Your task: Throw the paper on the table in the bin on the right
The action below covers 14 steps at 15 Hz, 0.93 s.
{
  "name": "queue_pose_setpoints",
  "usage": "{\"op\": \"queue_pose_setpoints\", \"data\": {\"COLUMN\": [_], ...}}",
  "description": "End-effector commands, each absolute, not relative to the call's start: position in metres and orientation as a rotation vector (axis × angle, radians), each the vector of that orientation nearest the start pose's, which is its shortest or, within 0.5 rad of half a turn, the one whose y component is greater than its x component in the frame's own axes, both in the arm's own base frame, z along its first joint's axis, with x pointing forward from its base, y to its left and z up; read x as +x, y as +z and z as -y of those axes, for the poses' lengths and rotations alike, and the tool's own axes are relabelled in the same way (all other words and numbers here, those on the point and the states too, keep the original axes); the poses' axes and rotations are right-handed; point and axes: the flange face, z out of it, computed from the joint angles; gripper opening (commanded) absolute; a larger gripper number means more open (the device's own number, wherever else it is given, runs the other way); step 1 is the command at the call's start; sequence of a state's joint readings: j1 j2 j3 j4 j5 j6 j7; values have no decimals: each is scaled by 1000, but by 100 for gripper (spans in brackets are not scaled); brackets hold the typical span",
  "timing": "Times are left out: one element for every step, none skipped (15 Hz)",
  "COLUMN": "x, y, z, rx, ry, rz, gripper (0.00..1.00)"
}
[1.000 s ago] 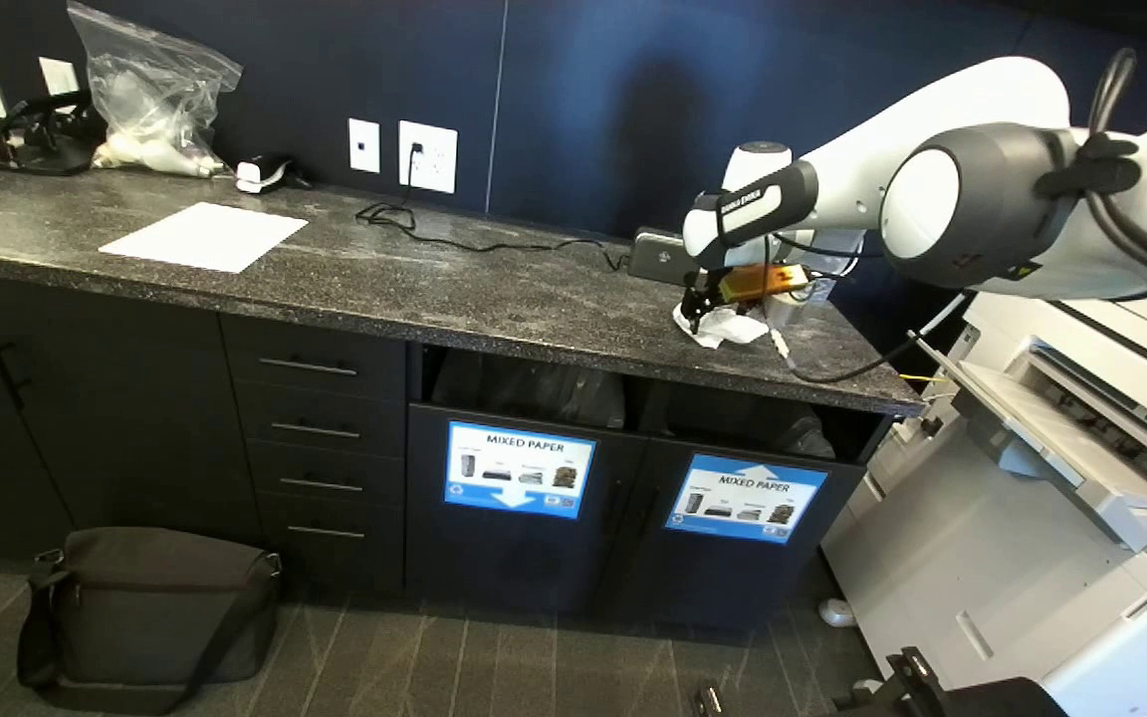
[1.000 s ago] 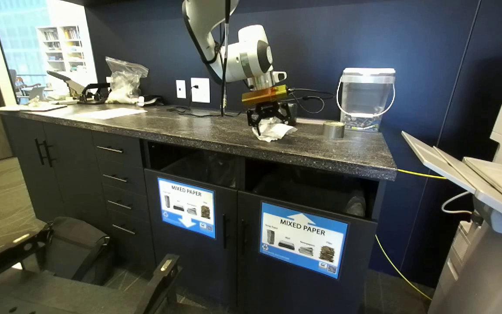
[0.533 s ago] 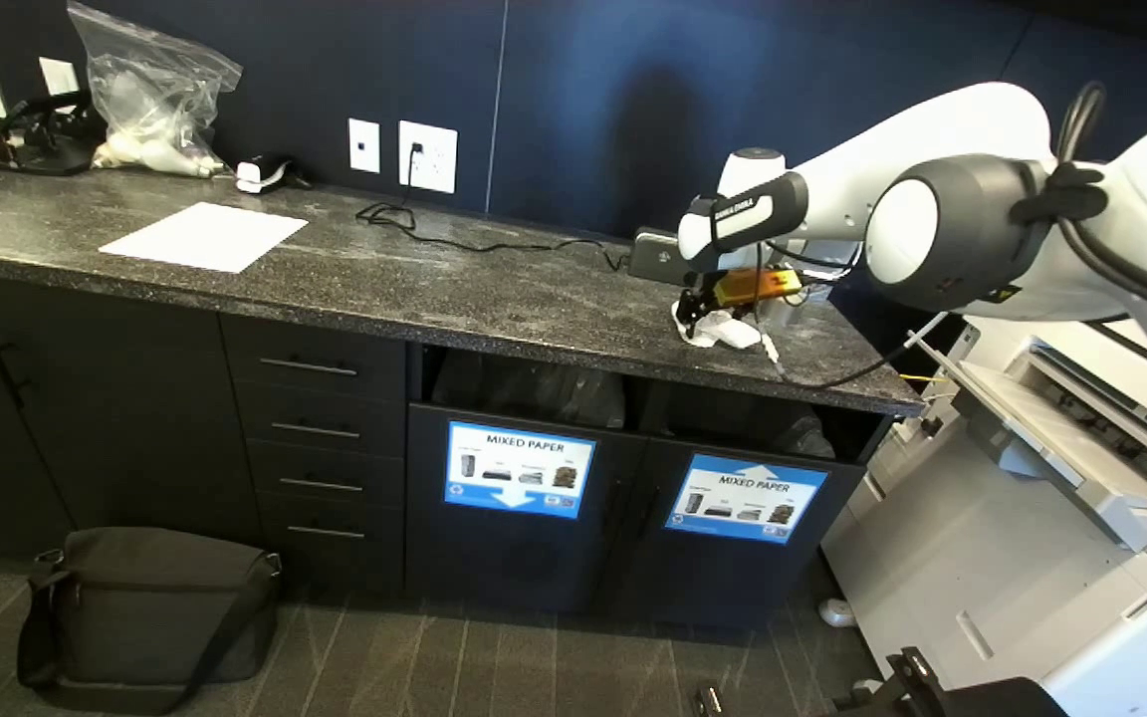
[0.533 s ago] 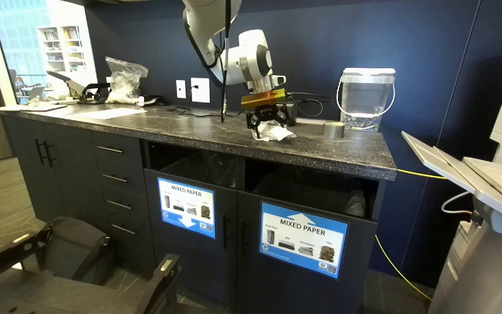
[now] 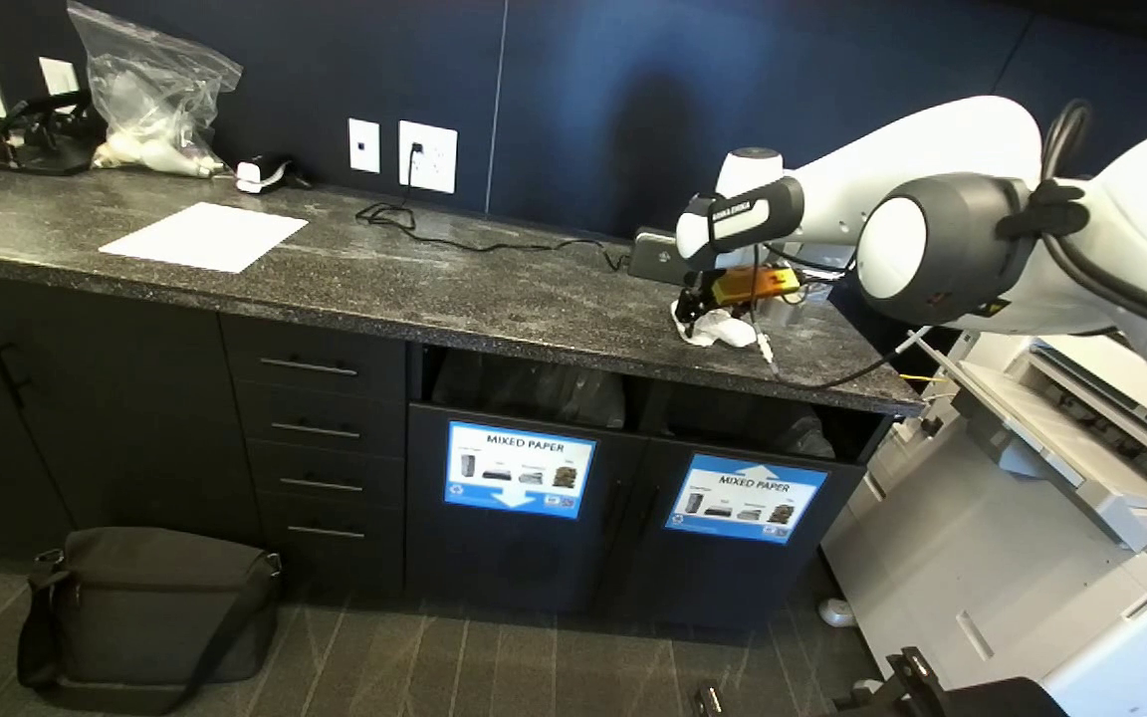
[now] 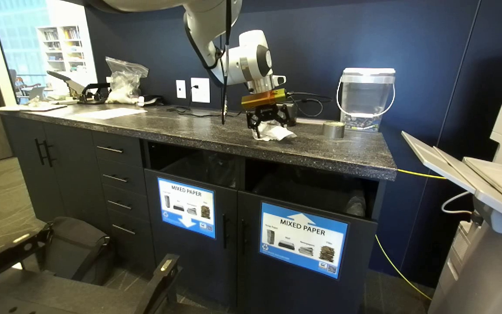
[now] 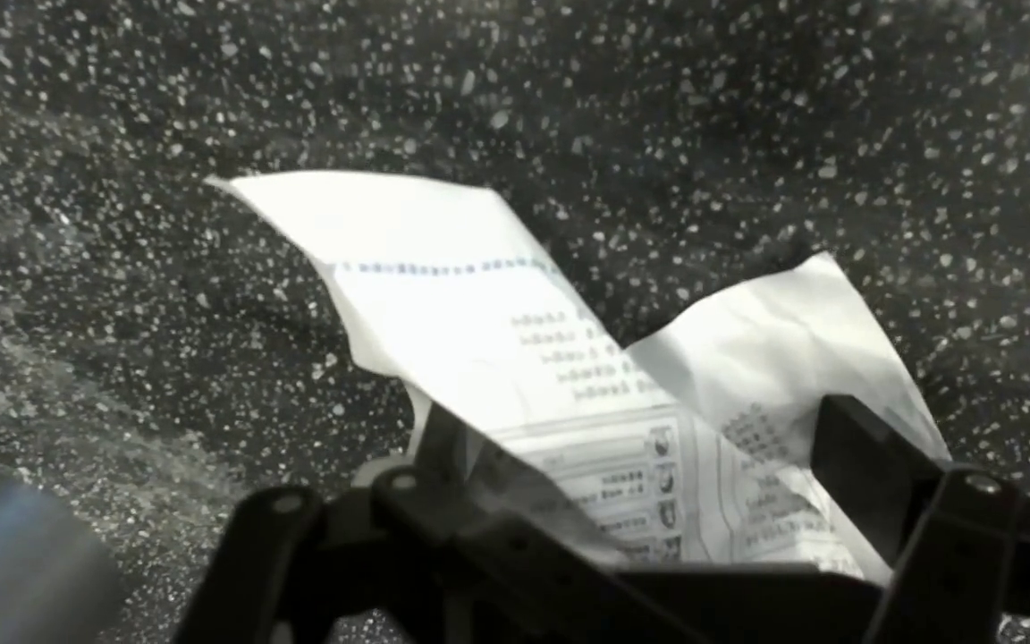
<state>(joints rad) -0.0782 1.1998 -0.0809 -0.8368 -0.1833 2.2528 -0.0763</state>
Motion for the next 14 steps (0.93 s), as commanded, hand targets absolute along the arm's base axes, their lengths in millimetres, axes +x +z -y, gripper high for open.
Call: {"op": "queue_pose_setpoints", "data": {"x": [813, 814, 814, 814, 814, 813, 812, 811, 808, 805, 802, 799, 795, 792], "y": [191, 191, 192, 194, 194, 194, 194, 194, 194, 195, 195, 194, 194, 194], "z": [106, 106, 106, 106, 106, 105, 105, 105, 104, 104, 103, 103, 102, 101], "rx": [-3348, -3349, -3350, -3350, -3352, -3356, -3359, -3369, -3377, -3375, -3374, -3370, -3365, -3361], "ry": [-341, -340, -338, -333, -327, -308, -292, -260, -208, -150, -97, -35, 24, 76], "rz": [134, 133, 130, 127, 127, 123, 120, 111, 103, 103, 99, 105, 111, 114], "gripper": [74, 66, 58, 49, 42, 35, 27, 21, 19, 17, 16, 13, 18, 19]}}
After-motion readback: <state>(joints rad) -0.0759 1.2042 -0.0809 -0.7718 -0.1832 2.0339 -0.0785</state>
